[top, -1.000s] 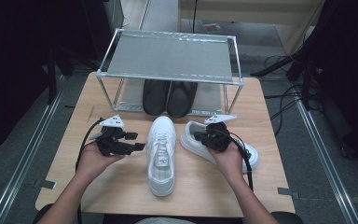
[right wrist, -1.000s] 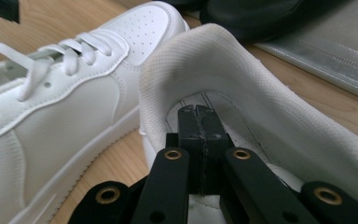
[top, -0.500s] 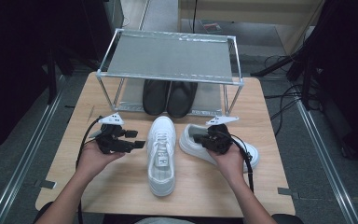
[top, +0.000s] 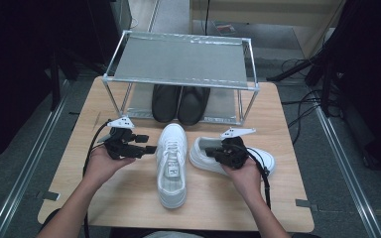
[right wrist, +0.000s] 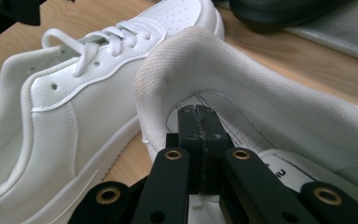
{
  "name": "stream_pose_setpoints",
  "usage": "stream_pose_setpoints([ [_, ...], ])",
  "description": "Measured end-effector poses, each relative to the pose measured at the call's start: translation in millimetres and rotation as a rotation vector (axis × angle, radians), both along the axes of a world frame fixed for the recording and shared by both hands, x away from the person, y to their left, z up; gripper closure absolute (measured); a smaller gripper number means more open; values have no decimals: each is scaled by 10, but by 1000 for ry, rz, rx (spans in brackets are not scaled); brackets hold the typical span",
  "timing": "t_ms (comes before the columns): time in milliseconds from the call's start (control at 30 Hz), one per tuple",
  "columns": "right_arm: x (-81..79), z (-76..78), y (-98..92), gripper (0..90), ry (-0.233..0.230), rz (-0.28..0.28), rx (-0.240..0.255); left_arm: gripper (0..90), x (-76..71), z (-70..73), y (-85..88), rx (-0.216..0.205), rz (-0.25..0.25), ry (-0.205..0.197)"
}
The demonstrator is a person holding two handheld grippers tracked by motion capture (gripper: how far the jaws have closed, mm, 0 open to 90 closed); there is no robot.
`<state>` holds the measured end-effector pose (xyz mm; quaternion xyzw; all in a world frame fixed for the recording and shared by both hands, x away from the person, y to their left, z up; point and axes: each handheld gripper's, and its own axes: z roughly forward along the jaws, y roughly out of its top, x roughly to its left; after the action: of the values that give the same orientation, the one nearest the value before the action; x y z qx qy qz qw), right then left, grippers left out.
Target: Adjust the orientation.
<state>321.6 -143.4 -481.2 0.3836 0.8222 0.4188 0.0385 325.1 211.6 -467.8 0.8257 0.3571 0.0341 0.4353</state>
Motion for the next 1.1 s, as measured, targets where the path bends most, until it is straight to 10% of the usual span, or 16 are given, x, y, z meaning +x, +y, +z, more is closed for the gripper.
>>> stream_pose_setpoints([
  [833,-510,59,-242,900,47,76,-65,396,126,23,-35,-28,-19,13],
  [1100,-597,256,-375,900,-20,30,17,397,155,24,-32,-23,-13,23],
])
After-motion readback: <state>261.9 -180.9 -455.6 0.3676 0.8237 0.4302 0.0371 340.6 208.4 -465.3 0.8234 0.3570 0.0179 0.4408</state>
